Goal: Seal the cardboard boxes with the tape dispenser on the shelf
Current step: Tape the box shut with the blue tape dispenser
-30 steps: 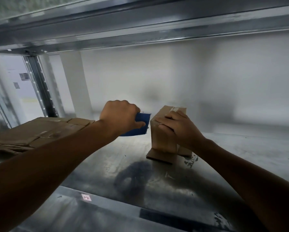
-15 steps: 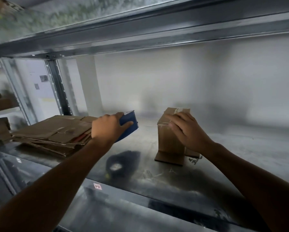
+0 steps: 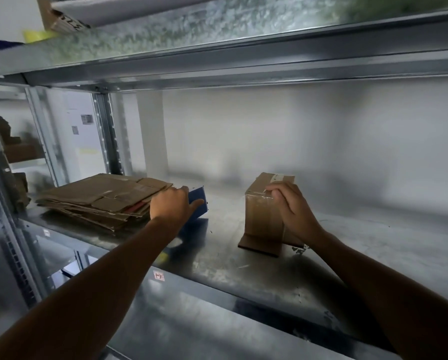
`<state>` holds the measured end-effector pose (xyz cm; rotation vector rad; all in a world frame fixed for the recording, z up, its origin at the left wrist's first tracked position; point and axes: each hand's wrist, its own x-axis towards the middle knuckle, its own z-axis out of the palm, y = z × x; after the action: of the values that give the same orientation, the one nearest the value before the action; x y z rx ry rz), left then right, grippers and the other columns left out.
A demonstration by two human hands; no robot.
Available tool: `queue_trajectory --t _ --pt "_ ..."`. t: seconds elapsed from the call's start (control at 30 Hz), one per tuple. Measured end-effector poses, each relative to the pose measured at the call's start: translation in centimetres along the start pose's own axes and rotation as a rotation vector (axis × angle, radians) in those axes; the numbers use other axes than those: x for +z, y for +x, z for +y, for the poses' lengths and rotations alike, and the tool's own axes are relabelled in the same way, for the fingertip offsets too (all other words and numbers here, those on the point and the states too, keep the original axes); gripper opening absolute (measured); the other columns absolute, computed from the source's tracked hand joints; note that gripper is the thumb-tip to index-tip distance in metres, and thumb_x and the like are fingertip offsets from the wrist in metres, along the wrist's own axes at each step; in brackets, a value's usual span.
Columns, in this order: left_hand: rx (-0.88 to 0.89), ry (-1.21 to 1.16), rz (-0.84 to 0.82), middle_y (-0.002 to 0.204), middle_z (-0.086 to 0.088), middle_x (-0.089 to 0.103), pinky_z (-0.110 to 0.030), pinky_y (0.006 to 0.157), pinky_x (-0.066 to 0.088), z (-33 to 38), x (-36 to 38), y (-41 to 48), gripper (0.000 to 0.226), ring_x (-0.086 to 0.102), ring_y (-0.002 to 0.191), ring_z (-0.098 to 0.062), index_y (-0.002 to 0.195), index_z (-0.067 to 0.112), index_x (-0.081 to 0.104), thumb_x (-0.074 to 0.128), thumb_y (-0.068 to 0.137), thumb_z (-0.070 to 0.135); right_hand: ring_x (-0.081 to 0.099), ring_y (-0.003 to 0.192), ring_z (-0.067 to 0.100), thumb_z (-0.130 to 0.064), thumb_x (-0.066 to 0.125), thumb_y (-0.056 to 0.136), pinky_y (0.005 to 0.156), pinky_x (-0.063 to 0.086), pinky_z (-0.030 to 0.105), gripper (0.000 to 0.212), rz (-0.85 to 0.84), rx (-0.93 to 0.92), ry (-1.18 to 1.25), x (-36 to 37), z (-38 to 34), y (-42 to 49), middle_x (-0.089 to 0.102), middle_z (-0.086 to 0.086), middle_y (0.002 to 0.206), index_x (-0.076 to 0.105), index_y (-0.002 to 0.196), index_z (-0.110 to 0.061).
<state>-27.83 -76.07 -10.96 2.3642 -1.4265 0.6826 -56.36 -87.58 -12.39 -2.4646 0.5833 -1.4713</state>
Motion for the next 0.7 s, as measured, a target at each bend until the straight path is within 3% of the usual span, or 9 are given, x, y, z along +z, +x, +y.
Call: queue_trajectory --t 0.1,0.23,0.37,0.53,0.63,0.7 --pt "-0.025 -0.047 -0.062 0.098 -0.003 0.066 -0.033 0.067 0.053 0.2 -0.1 -0.5 0.051 0.062 0.080 -0.019 0.116 0.019 0.059 0.047 0.097 0.064 0.057 0.109 0.014 -0.016 0.045 0.104 0.099 0.044 0.030 0.028 0.015 -0.015 -0.002 0.4 -0.7 -0.2 0.067 0.006 0.110 0.069 0.113 -0.003" --pt "-0.026 -0.076 -0.133 0.107 -0.007 0.066 -0.036 0.071 0.050 0.7 -0.8 -0.7 0.040 0.064 0.091 -0.026 0.122 0.017 0.055 0.050 0.095 0.047 0.056 0.118 0.012 -0.018 0.044 0.104 0.106 0.040 0.027 0.031 0.014 0.000 0.076 0.7 -1.2 -0.4 0.063 0.002 0.117 0.071 0.113 -0.007" --pt "0.004 -0.111 -0.200 0.117 -0.012 0.063 -0.041 0.084 0.057 1.5 -0.9 -1.1 0.043 0.064 0.102 -0.030 0.131 0.013 0.051 0.054 0.097 0.040 0.054 0.122 0.016 -0.019 0.037 0.106 0.108 0.040 0.032 0.036 -0.053 0.016 0.109 0.3 -1.2 -0.3 0.062 0.002 0.120 0.068 0.119 -0.007" --pt "0.004 -0.076 -0.283 0.145 -0.020 0.037 -0.045 0.098 0.053 1.9 -1.3 -1.5 0.057 0.055 0.123 -0.038 0.143 0.013 0.045 0.058 0.098 0.046 0.051 0.120 0.019 -0.026 0.037 0.106 0.105 0.042 0.038 0.038 -0.121 -0.026 0.018 0.4 -0.9 -0.8 0.057 0.005 0.125 0.056 0.130 -0.005" --pt "0.012 0.019 -0.150 0.143 -0.015 0.036 -0.046 0.102 0.045 2.6 -2.2 -1.8 0.051 0.044 0.129 -0.036 0.138 0.015 0.050 0.051 0.098 0.047 0.050 0.126 0.019 -0.035 0.035 0.104 0.107 0.042 0.042 0.048 -0.118 -0.062 -0.041 0.3 -0.5 -1.0 0.056 0.009 0.134 0.051 0.137 -0.003" --pt "0.100 -0.099 0.038 0.138 -0.013 0.044 -0.045 0.107 0.039 3.7 -2.7 -1.6 0.048 0.043 0.127 -0.033 0.139 0.016 0.053 0.047 0.100 0.042 0.050 0.129 0.020 -0.037 0.035 0.104 0.108 0.041 0.045 0.051 -0.105 -0.088 -0.079 0.3 -0.2 -0.9 0.056 0.009 0.139 0.049 0.141 -0.003"
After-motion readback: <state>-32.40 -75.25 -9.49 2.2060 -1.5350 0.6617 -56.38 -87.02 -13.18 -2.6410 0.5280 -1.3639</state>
